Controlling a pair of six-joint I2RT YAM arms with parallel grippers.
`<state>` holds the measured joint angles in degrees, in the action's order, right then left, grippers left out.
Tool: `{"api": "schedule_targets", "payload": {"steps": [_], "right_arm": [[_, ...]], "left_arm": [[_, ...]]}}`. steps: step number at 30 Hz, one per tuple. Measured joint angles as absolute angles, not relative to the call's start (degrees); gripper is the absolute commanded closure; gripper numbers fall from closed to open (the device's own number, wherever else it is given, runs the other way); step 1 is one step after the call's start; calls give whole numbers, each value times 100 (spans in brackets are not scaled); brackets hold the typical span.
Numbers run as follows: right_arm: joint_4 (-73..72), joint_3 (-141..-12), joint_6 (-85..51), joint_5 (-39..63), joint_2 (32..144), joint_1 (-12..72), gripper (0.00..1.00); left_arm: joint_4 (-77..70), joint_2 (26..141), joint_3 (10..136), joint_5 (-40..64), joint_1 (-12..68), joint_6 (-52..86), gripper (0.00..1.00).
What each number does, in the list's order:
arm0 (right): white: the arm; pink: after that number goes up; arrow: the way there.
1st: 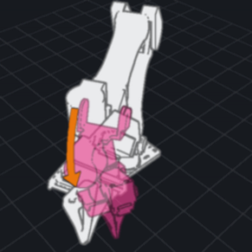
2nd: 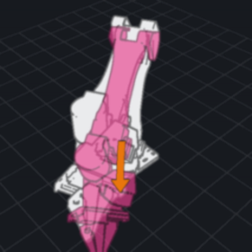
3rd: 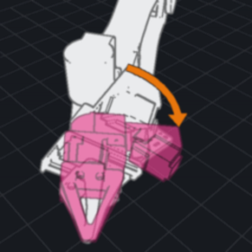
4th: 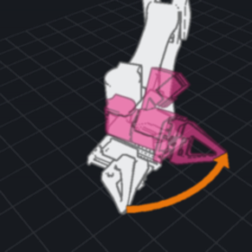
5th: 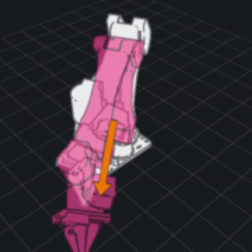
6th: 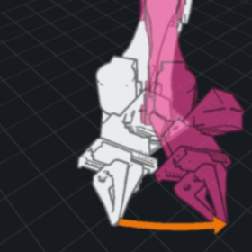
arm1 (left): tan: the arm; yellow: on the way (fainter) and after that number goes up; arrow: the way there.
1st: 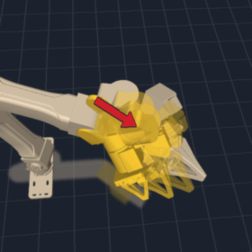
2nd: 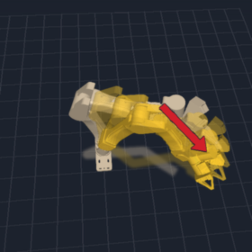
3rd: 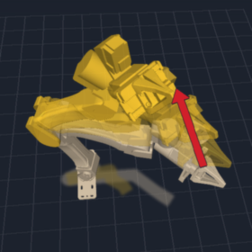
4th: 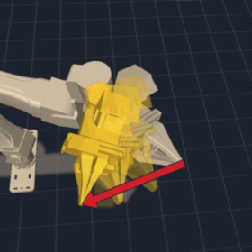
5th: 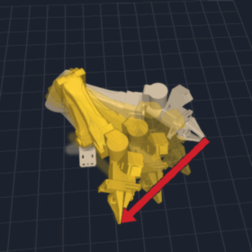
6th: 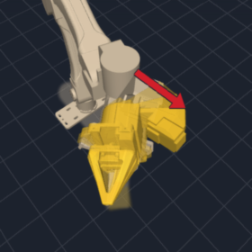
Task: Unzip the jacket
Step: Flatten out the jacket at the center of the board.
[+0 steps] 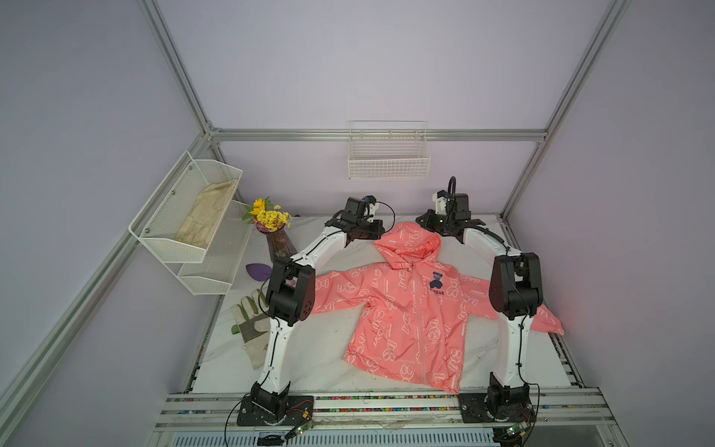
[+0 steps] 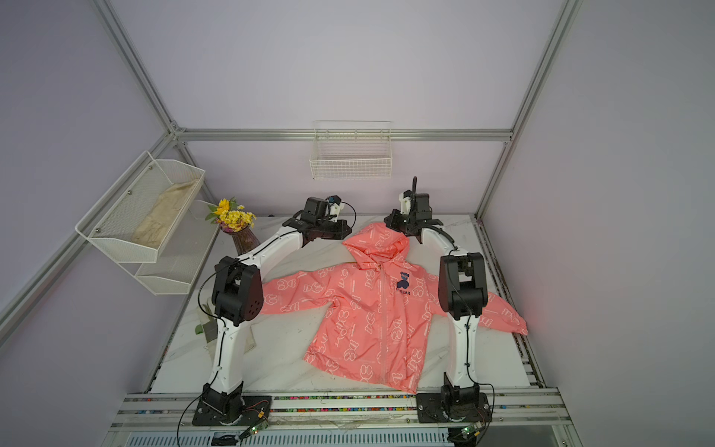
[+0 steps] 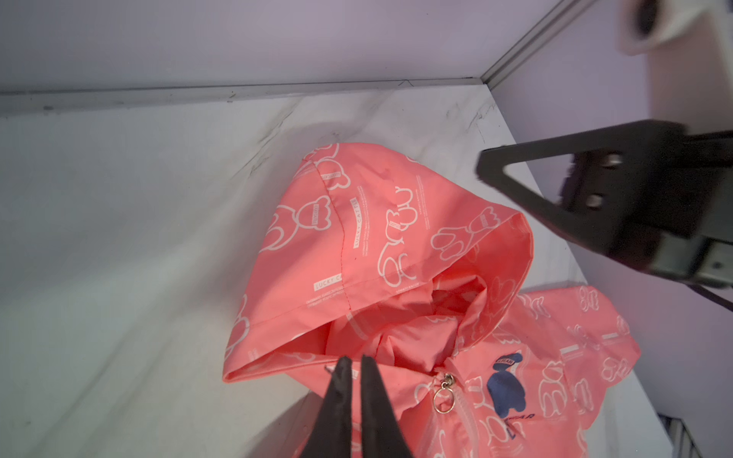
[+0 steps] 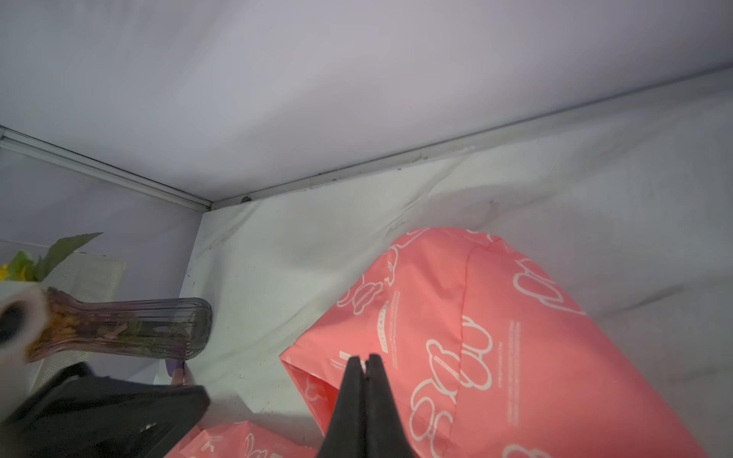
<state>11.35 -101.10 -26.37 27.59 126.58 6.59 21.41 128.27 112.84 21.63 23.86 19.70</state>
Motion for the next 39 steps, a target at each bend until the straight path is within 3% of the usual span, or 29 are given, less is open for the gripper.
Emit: {"api": "schedule_targets", "payload": {"steps": [5, 10, 14, 18, 27, 34, 39], "right_arm": [[1398, -9325, -2617, 2377, 12750, 572, 100], [1225, -8232, -2541, 2296, 12202, 318, 100], [766, -7767, -2565, 2530, 12009, 161, 100], [368, -7605, -2587, 2952, 12009, 99, 100], [191, -7432, -2001, 3658, 11150, 99, 96], [-25, -6930, -1199, 3667, 9762, 99, 95], [-248, -6414, -1037, 3557, 9351, 113, 95]], "left_arm": [[1743, 12558, 10849, 2392, 2412, 1409, 50], [1146, 12169, 10230, 2812, 2462, 447, 43], [1354, 12184, 10355, 3494, 2528, -611, 46], [2309, 12569, 11277, 4088, 2571, -1750, 51], [3854, 13340, 12523, 5127, 2582, -3393, 48], [4921, 14184, 13515, 4845, 2722, -3981, 46], [5249, 14564, 13819, 4248, 2936, -4086, 48]]}}
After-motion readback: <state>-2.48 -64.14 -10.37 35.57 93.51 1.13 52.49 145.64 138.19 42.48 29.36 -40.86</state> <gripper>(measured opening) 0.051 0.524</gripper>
